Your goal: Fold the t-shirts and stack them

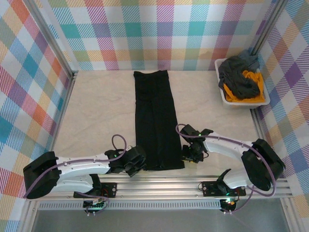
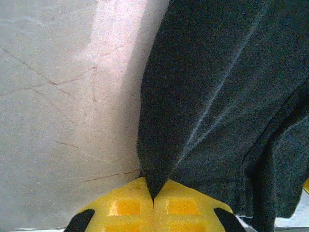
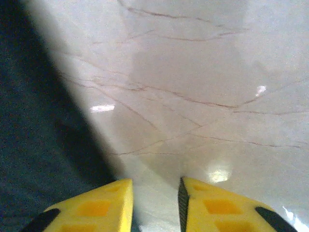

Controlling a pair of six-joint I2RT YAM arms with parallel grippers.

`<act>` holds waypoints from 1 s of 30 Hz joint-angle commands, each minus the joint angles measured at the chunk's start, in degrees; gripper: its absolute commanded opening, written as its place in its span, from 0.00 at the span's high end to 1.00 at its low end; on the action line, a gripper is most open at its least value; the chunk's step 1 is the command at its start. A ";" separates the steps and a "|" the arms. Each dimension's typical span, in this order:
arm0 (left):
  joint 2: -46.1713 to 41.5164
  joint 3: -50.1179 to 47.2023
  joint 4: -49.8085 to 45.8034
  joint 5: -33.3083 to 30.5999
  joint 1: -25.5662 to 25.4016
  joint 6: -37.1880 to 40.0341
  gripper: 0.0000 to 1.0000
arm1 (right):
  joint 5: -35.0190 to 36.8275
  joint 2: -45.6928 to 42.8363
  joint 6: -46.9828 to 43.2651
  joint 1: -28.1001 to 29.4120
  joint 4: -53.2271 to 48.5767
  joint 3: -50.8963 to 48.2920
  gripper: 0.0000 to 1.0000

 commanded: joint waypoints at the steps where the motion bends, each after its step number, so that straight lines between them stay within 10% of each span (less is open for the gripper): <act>1: -1.99 -1.48 -3.62 -1.08 -0.61 -1.05 1.00 | -3.93 -0.54 4.28 1.94 6.22 -1.17 0.73; 13: -6.40 -3.73 -5.12 -1.94 -0.61 -2.08 1.00 | -4.59 -5.17 10.39 7.76 2.47 0.26 0.58; 30: -7.12 -4.13 -4.58 -2.31 -0.59 -2.21 1.00 | -5.49 0.86 15.82 13.20 6.23 -1.39 0.61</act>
